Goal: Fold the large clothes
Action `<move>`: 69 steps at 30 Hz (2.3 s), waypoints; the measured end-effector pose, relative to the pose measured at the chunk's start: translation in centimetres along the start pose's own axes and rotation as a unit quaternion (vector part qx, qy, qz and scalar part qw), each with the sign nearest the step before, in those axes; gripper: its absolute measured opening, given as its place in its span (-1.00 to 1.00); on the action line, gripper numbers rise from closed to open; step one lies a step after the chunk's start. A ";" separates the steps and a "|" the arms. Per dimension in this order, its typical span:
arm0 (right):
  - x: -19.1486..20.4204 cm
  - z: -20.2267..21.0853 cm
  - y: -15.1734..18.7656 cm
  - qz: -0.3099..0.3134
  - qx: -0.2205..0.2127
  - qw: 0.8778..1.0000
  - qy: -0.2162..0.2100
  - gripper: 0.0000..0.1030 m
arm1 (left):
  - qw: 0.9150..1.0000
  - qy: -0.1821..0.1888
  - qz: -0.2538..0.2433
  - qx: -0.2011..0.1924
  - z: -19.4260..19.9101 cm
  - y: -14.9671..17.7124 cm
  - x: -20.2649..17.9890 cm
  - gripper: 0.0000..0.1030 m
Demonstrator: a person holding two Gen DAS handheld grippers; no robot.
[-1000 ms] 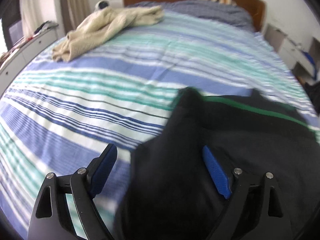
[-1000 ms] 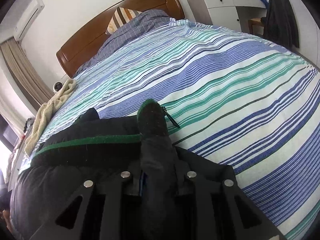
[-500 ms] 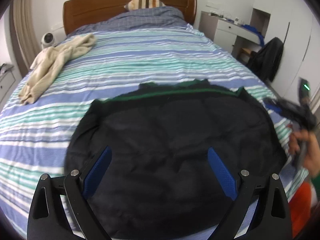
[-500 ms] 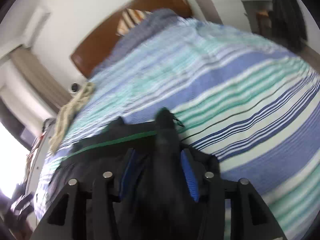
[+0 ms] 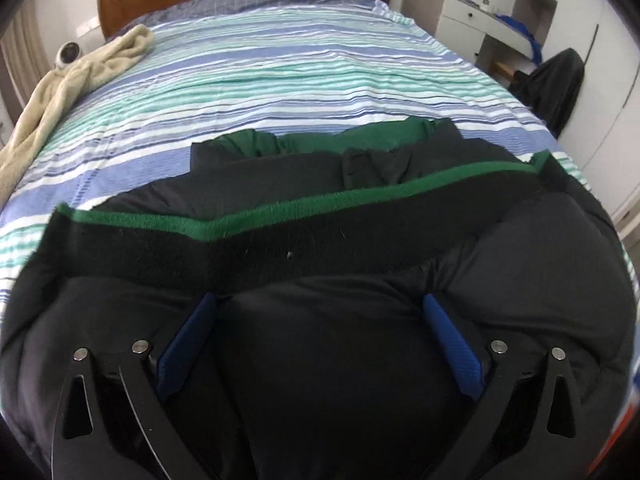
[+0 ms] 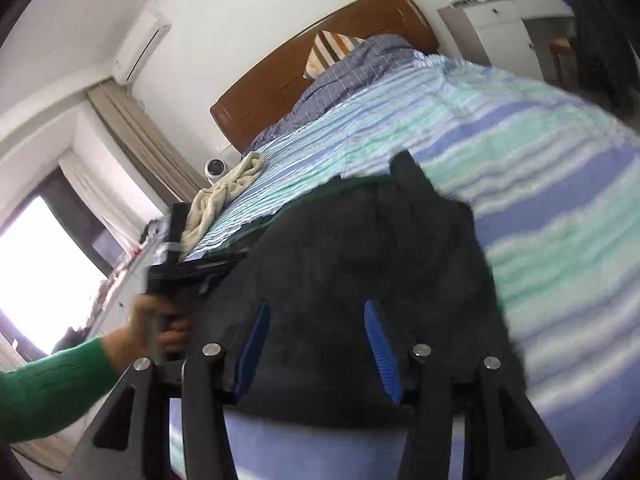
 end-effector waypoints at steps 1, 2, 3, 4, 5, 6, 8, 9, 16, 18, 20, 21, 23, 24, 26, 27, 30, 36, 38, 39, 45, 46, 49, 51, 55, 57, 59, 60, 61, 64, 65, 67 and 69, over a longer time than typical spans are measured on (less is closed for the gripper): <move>-0.1 0.2 0.5 -0.003 0.002 1.000 -0.001 -0.01 | 1.000 0.000 0.000 0.000 -0.2 0.0 0.0 0.99; 0.0 0.4 1.5 -0.003 0.009 1.000 0.000 -0.01 | 1.000 0.000 0.000 0.000 -0.1 0.0 0.0 0.99; 0.1 0.4 2.3 0.002 0.015 1.000 0.004 -0.01 | 1.000 0.002 0.000 0.001 0.0 0.0 0.0 0.99; 0.3 0.5 3.0 0.009 0.020 1.000 0.008 -0.01 | 1.000 0.004 0.001 0.006 0.4 0.1 0.0 0.99; 0.6 0.6 3.4 0.014 0.024 1.000 0.009 -0.01 | 1.000 0.005 0.000 0.011 0.7 0.1 -0.2 0.95; 0.9 0.8 4.0 0.020 0.028 0.999 0.010 -0.01 | 1.000 0.008 -0.001 0.017 1.4 0.1 -0.2 0.94; 1.6 1.5 4.6 0.032 0.031 0.999 0.009 -0.01 | 0.999 0.027 -0.008 0.022 3.4 0.9 -0.9 0.94; 2.0 2.0 4.9 0.040 0.029 0.999 0.007 -0.01 | 0.999 0.039 -0.018 0.017 4.9 1.9 -1.4 0.94; 4.0 2.5 6.7 0.052 0.035 0.998 -0.012 -0.01 | 0.999 0.027 -0.033 0.010 3.8 5.0 -1.4 0.99; 4.5 2.3 6.9 0.052 0.036 0.998 -0.010 -0.01 | 0.999 0.017 -0.034 0.011 3.4 4.8 -1.5 0.99; 5.3 2.6 7.2 0.055 0.029 0.998 -0.018 -0.01 | 0.999 0.011 -0.038 0.018 3.9 4.8 -1.7 0.99; 5.7 2.8 7.3 0.058 0.026 0.998 -0.020 -0.01 | 0.999 0.012 -0.038 0.023 4.4 4.8 -1.7 0.96; 6.3 3.0 7.5 0.065 0.025 0.997 -0.022 -0.01 | 0.998 0.027 -0.044 0.020 6.6 5.5 -2.2 0.94; 6.4 3.0 7.6 0.069 0.025 0.997 -0.022 -0.01 | 0.998 0.033 -0.052 0.015 7.4 5.9 -2.4 0.94; 6.5 3.3 8.1 0.077 0.029 0.996 -0.023 -0.01 | 0.998 0.040 -0.054 0.001 8.6 7.7 -2.5 0.94; 6.6 3.3 8.4 0.079 0.032 0.996 -0.025 -0.01 | 0.998 0.045 -0.044 0.000 8.5 8.2 -2.4 0.94; 6.3 2.6 9.4 0.073 0.050 0.996 -0.026 -0.01 | 0.999 0.039 -0.036 -0.009 6.9 9.0 -2.3 0.98; 7.2 2.9 9.4 0.082 0.047 0.995 -0.026 -0.01 | 0.999 0.029 -0.042 -0.010 7.2 8.8 -2.8 0.94; 7.3 3.5 9.4 0.084 0.042 0.995 -0.024 -0.01 | 0.997 0.060 -0.048 -0.017 9.2 9.8 -3.4 0.93; 7.1 3.6 9.3 0.083 0.041 0.995 -0.024 -0.01 | 0.996 0.067 -0.056 -0.021 9.7 10.2 -3.8 0.93; 7.2 2.5 10.1 0.077 0.054 0.995 -0.028 -0.01 | 0.995 0.044 -0.086 -0.030 8.2 12.2 -4.1 0.97; 7.6 2.4 10.1 0.079 0.055 0.995 -0.026 -0.01 | 0.995 0.041 -0.084 -0.029 8.0 12.0 -4.1 0.98; 8.8 2.8 9.6 0.097 0.043 0.994 -0.032 -0.01 | 0.995 0.037 -0.088 -0.018 9.0 12.1 -4.6 0.93; 9.3 3.6 9.6 0.107 0.035 0.993 -0.032 -0.01 | 0.993 0.045 -0.105 -0.020 10.4 13.1 -5.0 0.92; 8.5 3.3 10.1 0.101 0.043 0.993 -0.034 -0.01 | 0.987 0.010 -0.157 -0.026 9.7 15.2 -5.5 0.95; 8.0 2.4 10.4 0.092 0.055 0.994 -0.028 -0.01 | 0.987 0.001 -0.158 -0.028 9.0 15.4 -5.6 0.98; 8.0 2.1 10.5 0.094 0.059 0.994 -0.025 -0.01 | 0.988 -0.006 -0.151 -0.021 9.4 15.3 -5.7 0.97; 8.1 2.2 10.5 0.096 0.058 0.993 -0.022 -0.01 | 0.988 -0.005 -0.152 -0.018 9.9 15.3 -5.8 0.96; 8.1 2.4 10.4 0.098 0.055 0.993 -0.019 -0.01 | 0.988 0.001 -0.153 -0.014 10.6 15.5 -5.9 0.94; 6.3 2.9 10.1 0.078 0.049 0.996 0.004 -0.01 | 0.990 0.032 -0.136 -0.018 13.1 15.4 -5.8 0.94; 5.0 2.8 10.0 0.061 0.049 0.997 0.018 0.04 | 0.992 0.041 -0.119 -0.022 13.8 14.9 -5.4 0.94; 1.7 2.5 9.2 0.000 0.051 0.998 0.046 0.19 | 0.996 0.047 -0.065 -0.041 15.0 12.5 -3.5 0.94; -0.9 2.0 8.3 -0.082 0.050 0.995 0.031 0.23 | 0.997 0.043 -0.022 -0.054 15.1 10.4 -1.8 0.94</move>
Point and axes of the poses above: each gripper's, at about its wrist camera, not at the fingertips, and z roughly against the way its jaws point, x to its left, y to its underside, the point moved 7 cm from there along -z, roughly the way its jaws point, and after that the axes turned 2 degrees about -z, right-handed, at the moved point
